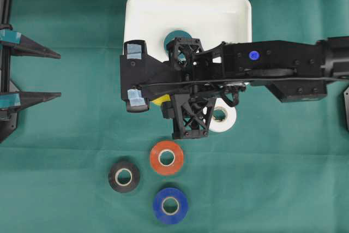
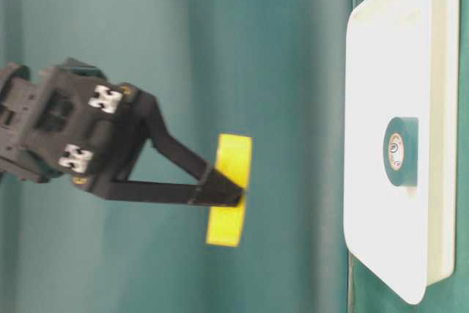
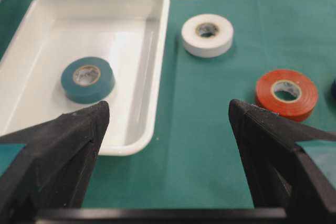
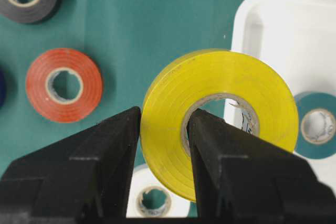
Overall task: Pick up the tape from a random location and place it into the white case.
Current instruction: 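Lift the yellow roll and carry it toward the white tray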
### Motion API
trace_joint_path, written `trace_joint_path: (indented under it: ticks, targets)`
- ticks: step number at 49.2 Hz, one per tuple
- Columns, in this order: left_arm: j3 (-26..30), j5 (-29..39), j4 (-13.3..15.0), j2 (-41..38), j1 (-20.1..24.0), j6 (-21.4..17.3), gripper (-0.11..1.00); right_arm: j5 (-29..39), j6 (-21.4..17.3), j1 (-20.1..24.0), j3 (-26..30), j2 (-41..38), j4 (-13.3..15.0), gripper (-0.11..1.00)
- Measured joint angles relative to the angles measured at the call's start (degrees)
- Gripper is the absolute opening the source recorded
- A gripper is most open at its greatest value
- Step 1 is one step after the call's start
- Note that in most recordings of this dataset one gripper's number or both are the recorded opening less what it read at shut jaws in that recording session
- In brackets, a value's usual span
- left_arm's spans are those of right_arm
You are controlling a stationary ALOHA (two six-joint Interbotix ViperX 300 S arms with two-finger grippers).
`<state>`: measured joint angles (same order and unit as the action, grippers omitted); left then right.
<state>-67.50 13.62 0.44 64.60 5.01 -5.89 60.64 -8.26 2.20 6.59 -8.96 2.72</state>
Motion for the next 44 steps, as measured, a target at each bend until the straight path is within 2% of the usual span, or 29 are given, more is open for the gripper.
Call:
trace_joint_path:
  ticks: [14, 44]
  targets:
    - [-0.1, -0.1, 0.0, 0.0, 0.0, 0.0, 0.91, 1.5, -0.4, 0.4, 1.1, 0.2, 1.1, 0.32]
    - [-0.3, 0.0, 0.0, 0.0, 0.0, 0.4, 0.91, 1.6, -0.4, 0.5, 1.1, 0.2, 1.1, 0.32]
